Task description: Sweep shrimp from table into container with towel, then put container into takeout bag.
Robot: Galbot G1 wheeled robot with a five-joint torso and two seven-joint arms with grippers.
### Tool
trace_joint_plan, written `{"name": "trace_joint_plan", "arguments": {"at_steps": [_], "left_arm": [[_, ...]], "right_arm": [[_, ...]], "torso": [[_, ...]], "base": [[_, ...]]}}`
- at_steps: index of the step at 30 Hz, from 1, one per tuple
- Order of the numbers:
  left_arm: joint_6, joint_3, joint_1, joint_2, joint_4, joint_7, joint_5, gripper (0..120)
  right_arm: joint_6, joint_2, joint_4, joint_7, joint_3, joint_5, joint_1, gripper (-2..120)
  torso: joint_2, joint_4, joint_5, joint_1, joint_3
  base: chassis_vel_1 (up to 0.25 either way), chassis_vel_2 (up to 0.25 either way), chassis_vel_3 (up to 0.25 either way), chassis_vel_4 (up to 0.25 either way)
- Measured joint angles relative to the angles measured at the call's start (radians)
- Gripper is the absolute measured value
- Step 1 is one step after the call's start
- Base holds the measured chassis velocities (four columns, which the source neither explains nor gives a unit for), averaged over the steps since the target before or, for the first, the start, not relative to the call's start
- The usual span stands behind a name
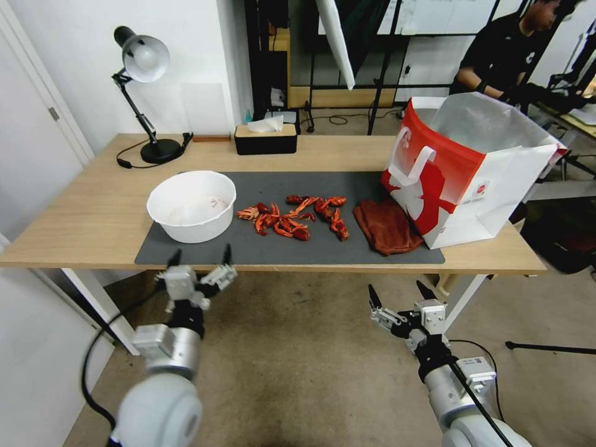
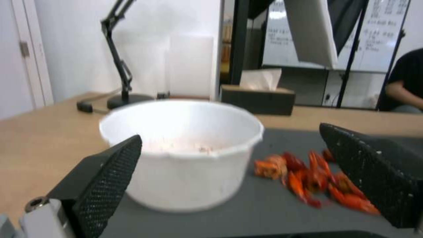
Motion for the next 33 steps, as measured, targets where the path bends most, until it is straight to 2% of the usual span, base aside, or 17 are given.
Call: {"name": "trace_joint_plan", "arguments": {"at_steps": [5,8,9,11,13,14,15,17,18,20,21,23,27,28,29,30,33], "left_arm": [[-0.016,-0.041,-0.049,0.050,0.043,0.043,-0.050,100],[-0.039,-0.073,-0.134,0.138,0.131,0.134,-0.118,100],[-0.039,-0.073,-0.134,0.138,0.131,0.134,-0.118,100],[-0.040,-0.088,-0.167,0.186,0.165,0.190,-0.133,100],[-0.042,-0.113,-0.222,0.273,0.220,0.277,-0.139,100],[-0.042,-0.113,-0.222,0.273,0.220,0.277,-0.139,100],[-0.042,-0.122,-0.240,0.300,0.238,0.309,-0.138,100],[-0.055,-0.139,-0.284,0.365,0.283,0.409,-0.122,100],[-0.055,-0.139,-0.284,0.365,0.283,0.409,-0.122,100],[-0.074,-0.141,-0.341,0.433,0.336,0.547,-0.106,100],[-0.074,-0.141,-0.341,0.433,0.336,0.547,-0.106,100],[-0.090,-0.136,-0.395,0.478,0.388,0.706,-0.084,100],[-0.106,-0.131,-0.428,0.499,0.416,0.790,-0.065,100],[-0.116,-0.126,-0.450,0.512,0.434,0.842,-0.049,100],[-0.135,-0.113,-0.487,0.537,0.463,0.925,-0.023,100],[-0.135,-0.113,-0.487,0.537,0.463,0.925,-0.023,100],[-0.166,-0.059,-0.579,0.596,0.523,1.077,0.075,100]], "right_arm": [[0.000,0.000,-0.007,-0.003,-0.001,0.000,0.002,100],[0.000,0.005,-0.012,-0.005,-0.008,-0.001,0.004,100],[0.000,0.005,-0.012,-0.005,-0.008,-0.001,0.004,100],[0.000,0.009,-0.014,-0.007,-0.011,-0.003,0.005,100],[0.010,0.016,-0.022,-0.015,-0.012,-0.009,0.006,100],[0.010,0.016,-0.022,-0.015,-0.012,-0.009,0.006,100],[0.011,0.016,-0.024,-0.016,-0.012,-0.010,0.006,100],[0.012,0.016,-0.028,-0.018,-0.009,-0.011,0.007,100],[0.012,0.016,-0.028,-0.018,-0.009,-0.011,0.007,100],[0.014,0.015,-0.033,-0.019,-0.005,-0.011,0.009,100],[0.014,0.015,-0.033,-0.019,-0.005,-0.011,0.009,100],[0.022,0.014,-0.041,-0.019,-0.004,-0.011,0.012,100],[0.025,0.015,-0.045,-0.019,-0.003,-0.013,0.013,100],[0.026,0.015,-0.047,-0.019,-0.003,-0.013,0.013,100],[0.028,0.016,-0.051,-0.019,-0.004,-0.015,0.014,100],[0.028,0.016,-0.051,-0.019,-0.004,-0.015,0.014,100],[0.034,0.016,-0.061,-0.020,-0.004,-0.021,0.015,100]], "torso": [[0.000,-0.0002,-0.0003,0.000,0.000],[0.000,-0.0006,-0.0003,0.000,0.000],[0.000,-0.0006,-0.0003,0.000,0.000],[0.000,-0.0003,-0.0001,0.000,0.000],[0.000,-0.0003,-0.0002,0.000,0.000],[0.000,-0.0003,-0.0002,0.000,0.000],[0.000,-0.0003,-0.0002,0.000,0.000],[0.000,-0.0001,0.0000,0.000,0.000],[0.000,-0.0001,0.0000,0.000,0.000],[0.000,-0.0001,-0.0001,0.000,0.000],[0.000,-0.0001,-0.0001,0.000,0.000],[0.000,-0.0002,-0.0001,0.000,0.000],[0.000,-0.0003,-0.0001,0.000,0.000],[0.000,-0.0006,-0.0001,0.000,0.000],[0.000,-0.0005,0.0001,0.000,0.000],[0.000,-0.0005,0.0001,0.000,0.000],[0.000,-0.0003,0.0003,0.000,0.000]], "base": [[0.000,0.000,0.000,0.000],[0.000,0.000,0.000,0.000],[0.000,0.000,0.000,0.000],[0.000,0.000,0.000,0.000],[0.000,0.000,0.000,0.000],[0.000,0.000,0.000,0.000],[0.000,0.000,0.000,0.000],[0.000,0.000,0.000,0.000],[0.000,0.000,0.000,0.000],[0.000,0.000,0.000,0.000],[0.000,0.000,0.000,0.000],[0.000,0.000,0.000,0.000],[0.000,0.000,0.000,0.000],[0.000,0.000,0.000,0.000],[0.000,0.000,0.000,0.000],[0.000,0.000,0.000,0.000],[0.000,0.000,0.000,0.000]]}}
